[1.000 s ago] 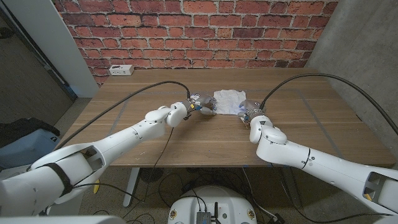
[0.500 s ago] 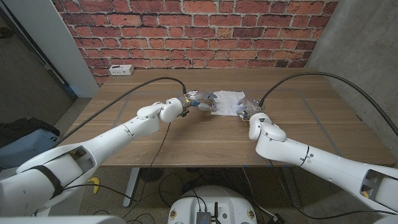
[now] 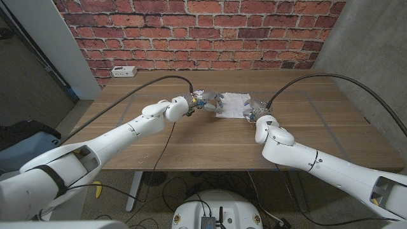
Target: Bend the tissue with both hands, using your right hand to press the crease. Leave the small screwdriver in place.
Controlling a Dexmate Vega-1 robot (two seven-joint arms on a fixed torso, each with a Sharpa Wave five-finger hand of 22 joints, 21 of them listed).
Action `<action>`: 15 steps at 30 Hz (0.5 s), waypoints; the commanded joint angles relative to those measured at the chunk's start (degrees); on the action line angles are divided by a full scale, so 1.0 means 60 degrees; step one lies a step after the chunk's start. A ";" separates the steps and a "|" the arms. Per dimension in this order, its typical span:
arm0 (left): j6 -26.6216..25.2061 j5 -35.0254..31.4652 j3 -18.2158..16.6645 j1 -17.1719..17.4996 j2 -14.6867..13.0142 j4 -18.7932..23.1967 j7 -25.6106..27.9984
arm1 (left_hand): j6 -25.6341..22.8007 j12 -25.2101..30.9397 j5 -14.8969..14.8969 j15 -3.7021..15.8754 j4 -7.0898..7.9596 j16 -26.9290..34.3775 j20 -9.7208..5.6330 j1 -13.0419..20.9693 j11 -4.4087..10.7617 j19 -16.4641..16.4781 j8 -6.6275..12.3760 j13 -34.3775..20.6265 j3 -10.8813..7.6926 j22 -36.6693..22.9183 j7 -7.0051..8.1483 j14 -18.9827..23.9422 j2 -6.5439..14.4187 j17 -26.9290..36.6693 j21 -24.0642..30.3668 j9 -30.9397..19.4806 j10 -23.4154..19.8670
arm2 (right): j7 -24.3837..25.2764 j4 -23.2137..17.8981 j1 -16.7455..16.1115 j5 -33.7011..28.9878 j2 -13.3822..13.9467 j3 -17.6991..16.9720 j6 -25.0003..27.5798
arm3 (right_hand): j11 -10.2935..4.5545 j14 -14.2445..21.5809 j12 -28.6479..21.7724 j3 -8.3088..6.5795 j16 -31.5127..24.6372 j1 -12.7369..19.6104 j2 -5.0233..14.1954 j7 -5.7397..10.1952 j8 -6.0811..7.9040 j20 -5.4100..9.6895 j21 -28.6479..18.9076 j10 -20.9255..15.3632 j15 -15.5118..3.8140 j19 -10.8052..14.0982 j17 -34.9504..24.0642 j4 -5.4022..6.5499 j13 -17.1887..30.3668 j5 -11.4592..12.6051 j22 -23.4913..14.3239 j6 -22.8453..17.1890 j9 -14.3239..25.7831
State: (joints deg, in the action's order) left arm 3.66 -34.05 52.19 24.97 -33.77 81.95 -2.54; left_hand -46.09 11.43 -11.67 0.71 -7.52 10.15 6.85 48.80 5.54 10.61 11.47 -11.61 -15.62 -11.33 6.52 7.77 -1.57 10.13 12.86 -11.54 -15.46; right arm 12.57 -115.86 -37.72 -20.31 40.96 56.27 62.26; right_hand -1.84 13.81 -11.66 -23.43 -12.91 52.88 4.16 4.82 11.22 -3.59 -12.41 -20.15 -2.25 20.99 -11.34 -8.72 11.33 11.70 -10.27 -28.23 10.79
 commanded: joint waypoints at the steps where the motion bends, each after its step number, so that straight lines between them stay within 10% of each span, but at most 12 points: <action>1: 0.0220 -0.0590 0.0584 -0.0612 0.0416 -0.0651 -0.1045 | -0.0052 -0.0002 -0.0063 -0.0025 -0.0035 -0.0032 0.0012 0.0028 0.0013 -0.0048 -0.0007 -0.0036 0.0020 -0.0015 0.0117 -0.0097 -0.0072 0.0029 -0.0010 -0.0014 0.0053 | 0.0202 -0.0384 -0.0328 -0.0003 0.0148 -0.0283 0.0162 | 0.0049 -0.0013 0.0006 0.0029 -0.0014 0.0057 0.0043 -0.0029 -0.0001 0.0024 0.0033 -0.0050 -0.0354 0.0076 -0.0048 -0.0002 0.0048 -0.0023 -0.0011 0.0022 0.0045; 15: -0.0635 -0.1524 0.0953 -0.0696 0.0338 -0.0166 -0.1482 | -0.0769 0.0125 -0.0130 0.0017 -0.0102 0.0064 -0.0106 0.0161 0.0073 -0.0012 0.0201 -0.0029 0.0069 -0.0016 -0.0135 -0.0101 -0.0083 0.0025 0.0013 0.0034 -0.0153 | 0.0312 -0.0313 -0.0451 0.0141 0.0212 -0.0453 -0.0139 | 0.0064 -0.0021 0.0009 0.0102 -0.0012 0.0077 0.0047 -0.0046 -0.0002 0.0026 0.0043 -0.0042 -0.0342 0.0070 -0.0052 0.0007 0.0051 -0.0020 -0.0011 0.0026 0.0046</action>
State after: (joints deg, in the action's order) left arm 3.36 -38.75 56.16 21.33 -31.71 79.37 -9.99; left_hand -49.98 11.88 -11.95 0.61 -7.99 10.15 6.64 49.25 5.92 10.41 12.33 -11.60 -15.14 -11.33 5.74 7.27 -2.02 10.13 12.86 -11.17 -15.51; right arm 13.89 -117.73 -39.81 -20.02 41.92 54.27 62.45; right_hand -1.84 13.81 -11.66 -22.97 -12.91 52.88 4.16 4.82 11.22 -3.59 -12.41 -20.15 -2.25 20.99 -11.33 -8.71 11.32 11.70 -10.27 -28.23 10.79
